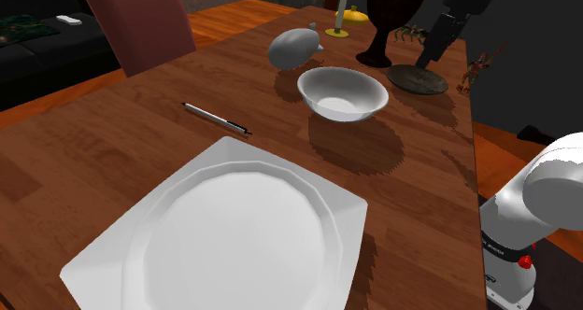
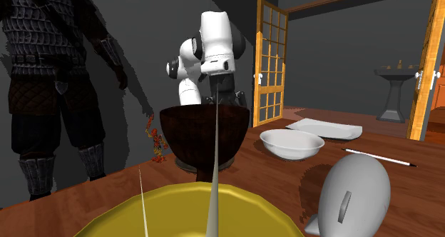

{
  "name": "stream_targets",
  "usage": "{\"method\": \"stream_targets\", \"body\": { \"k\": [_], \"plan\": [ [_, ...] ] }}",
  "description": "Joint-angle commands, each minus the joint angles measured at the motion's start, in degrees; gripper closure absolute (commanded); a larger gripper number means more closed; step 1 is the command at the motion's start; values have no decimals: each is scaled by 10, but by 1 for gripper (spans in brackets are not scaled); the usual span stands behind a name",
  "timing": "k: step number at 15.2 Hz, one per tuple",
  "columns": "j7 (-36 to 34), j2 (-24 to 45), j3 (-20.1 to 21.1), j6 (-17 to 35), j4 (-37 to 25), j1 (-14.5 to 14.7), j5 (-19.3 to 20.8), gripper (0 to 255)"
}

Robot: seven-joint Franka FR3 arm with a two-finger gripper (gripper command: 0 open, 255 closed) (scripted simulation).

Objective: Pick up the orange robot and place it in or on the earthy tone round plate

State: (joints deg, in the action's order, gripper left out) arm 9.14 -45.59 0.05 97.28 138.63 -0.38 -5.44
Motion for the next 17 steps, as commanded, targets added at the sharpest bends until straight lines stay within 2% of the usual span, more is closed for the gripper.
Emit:
{"method": "stream_targets", "body": {
  "k": [1, 9, 17],
  "plan": [
    [0, 0, 0, 0, 0, 0, 0, 0],
    [126, 43, -111, -88, -54, -31, 67, 0],
    [259, 138, -213, -157, -149, -51, 132, 0]
  ]
}}
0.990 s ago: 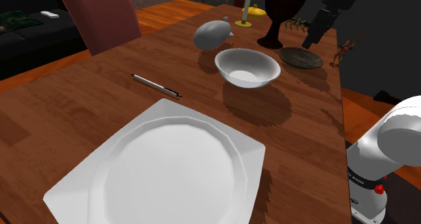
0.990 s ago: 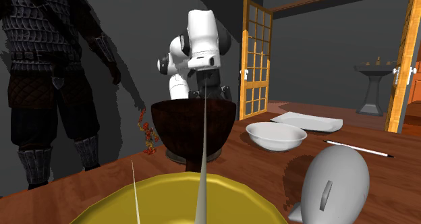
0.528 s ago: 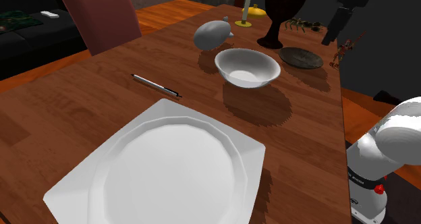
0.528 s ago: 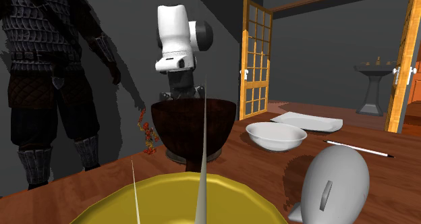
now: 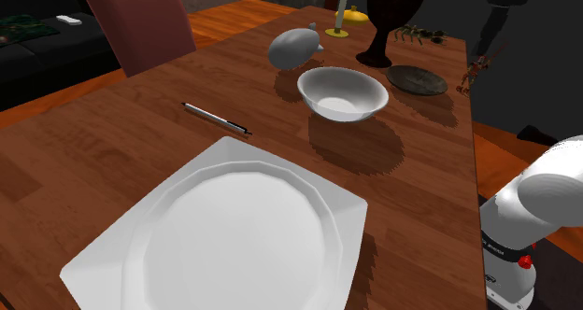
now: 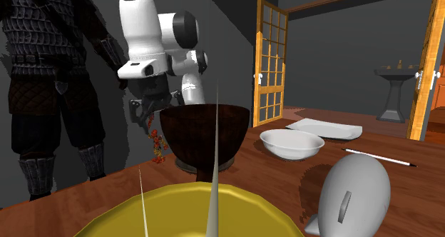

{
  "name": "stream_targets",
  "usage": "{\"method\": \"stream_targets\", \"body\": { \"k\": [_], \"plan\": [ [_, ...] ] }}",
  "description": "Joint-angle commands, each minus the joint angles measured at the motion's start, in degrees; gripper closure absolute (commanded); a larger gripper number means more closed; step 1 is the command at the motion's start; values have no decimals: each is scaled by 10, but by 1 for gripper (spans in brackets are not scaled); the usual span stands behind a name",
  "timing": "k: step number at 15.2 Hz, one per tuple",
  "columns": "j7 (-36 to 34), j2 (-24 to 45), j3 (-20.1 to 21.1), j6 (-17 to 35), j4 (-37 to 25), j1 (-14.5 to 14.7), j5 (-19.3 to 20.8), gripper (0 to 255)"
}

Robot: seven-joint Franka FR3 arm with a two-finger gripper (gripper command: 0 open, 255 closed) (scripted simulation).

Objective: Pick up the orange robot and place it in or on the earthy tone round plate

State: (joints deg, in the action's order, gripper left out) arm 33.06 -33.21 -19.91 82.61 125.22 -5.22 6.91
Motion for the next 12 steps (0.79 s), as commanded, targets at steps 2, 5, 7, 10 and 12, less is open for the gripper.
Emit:
{"method": "stream_targets", "body": {
  "k": [2, 5, 7, 10, 12],
  "plan": [
    [24, 15, -18, -6, -10, -4, 12, 0],
    [22, 6, -18, 15, 20, -6, 15, 0],
    [21, 0, -19, 28, 39, -7, 17, 0],
    [20, -4, -19, 39, 54, -9, 19, 0],
    [20, -4, -19, 39, 54, -9, 19, 0]
  ]
}}
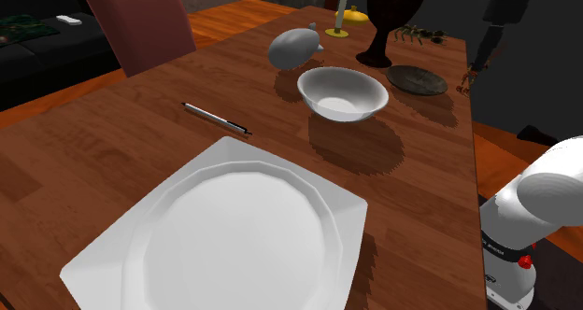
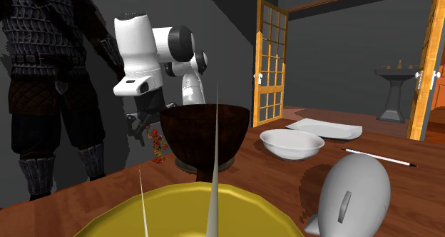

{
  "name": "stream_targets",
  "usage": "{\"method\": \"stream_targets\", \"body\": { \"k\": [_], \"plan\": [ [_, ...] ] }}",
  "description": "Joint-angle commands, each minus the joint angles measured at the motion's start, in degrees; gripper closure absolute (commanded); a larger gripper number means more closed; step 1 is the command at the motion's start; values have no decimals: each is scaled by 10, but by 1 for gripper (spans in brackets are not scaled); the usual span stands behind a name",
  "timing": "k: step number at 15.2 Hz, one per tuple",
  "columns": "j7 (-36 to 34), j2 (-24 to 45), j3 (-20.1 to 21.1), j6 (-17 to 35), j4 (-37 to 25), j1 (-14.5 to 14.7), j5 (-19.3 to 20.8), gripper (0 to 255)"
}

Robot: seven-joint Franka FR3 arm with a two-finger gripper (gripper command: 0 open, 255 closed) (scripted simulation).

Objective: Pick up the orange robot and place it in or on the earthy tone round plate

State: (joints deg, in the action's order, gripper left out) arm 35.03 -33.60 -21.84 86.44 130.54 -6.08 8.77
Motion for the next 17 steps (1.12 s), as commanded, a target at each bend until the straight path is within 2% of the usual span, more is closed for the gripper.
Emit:
{"method": "stream_targets", "body": {
  "k": [1, 4, 5, 14, 17],
  "plan": [
    [0, 0, 0, 1, 1, 0, 0, 0],
    [0, 0, 0, 0, 1, 0, 0, 0],
    [0, 0, 0, 0, 1, 0, 0, 255],
    [0, 0, 0, 1, 1, 0, 0, 255],
    [0, 2, 3, -22, -24, 1, -3, 255]
  ]
}}
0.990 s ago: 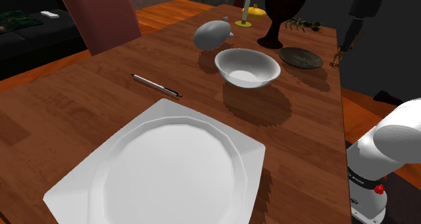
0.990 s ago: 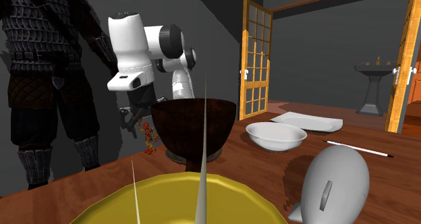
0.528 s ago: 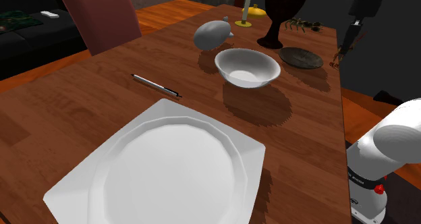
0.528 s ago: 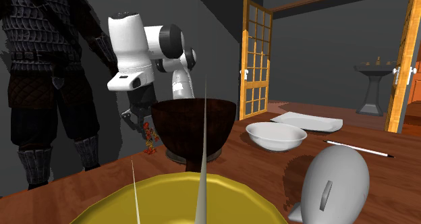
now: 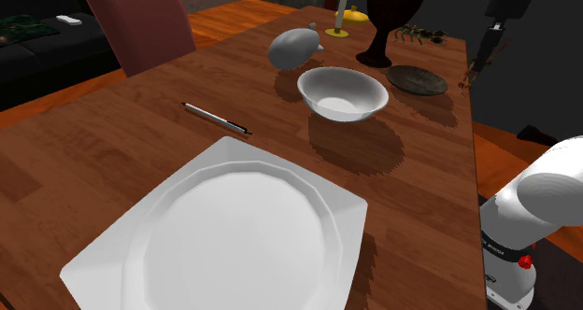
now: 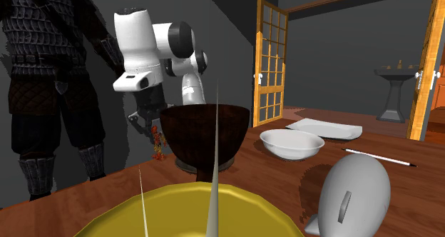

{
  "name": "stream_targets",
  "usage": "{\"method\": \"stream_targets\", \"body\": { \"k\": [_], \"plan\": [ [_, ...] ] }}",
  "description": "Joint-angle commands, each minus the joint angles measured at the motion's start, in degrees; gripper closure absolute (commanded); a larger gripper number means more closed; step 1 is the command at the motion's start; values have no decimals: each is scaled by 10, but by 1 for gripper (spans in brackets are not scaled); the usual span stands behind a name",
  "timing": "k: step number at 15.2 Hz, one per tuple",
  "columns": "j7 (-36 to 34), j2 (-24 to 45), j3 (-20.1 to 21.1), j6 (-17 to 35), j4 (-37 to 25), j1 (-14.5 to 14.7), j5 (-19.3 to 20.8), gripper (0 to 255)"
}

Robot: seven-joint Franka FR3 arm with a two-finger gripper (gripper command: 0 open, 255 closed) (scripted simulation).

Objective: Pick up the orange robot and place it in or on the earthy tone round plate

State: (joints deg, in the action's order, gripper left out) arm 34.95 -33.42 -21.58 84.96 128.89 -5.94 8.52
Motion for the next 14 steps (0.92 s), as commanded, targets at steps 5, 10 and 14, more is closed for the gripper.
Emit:
{"method": "stream_targets", "body": {
  "k": [5, 10, 14],
  "plan": [
    [1, 6, 5, -44, -50, 3, -5, 255],
    [2, 15, 8, -81, -95, 5, -9, 255],
    [3, 24, 11, -110, -133, 8, -13, 255]
  ]
}}
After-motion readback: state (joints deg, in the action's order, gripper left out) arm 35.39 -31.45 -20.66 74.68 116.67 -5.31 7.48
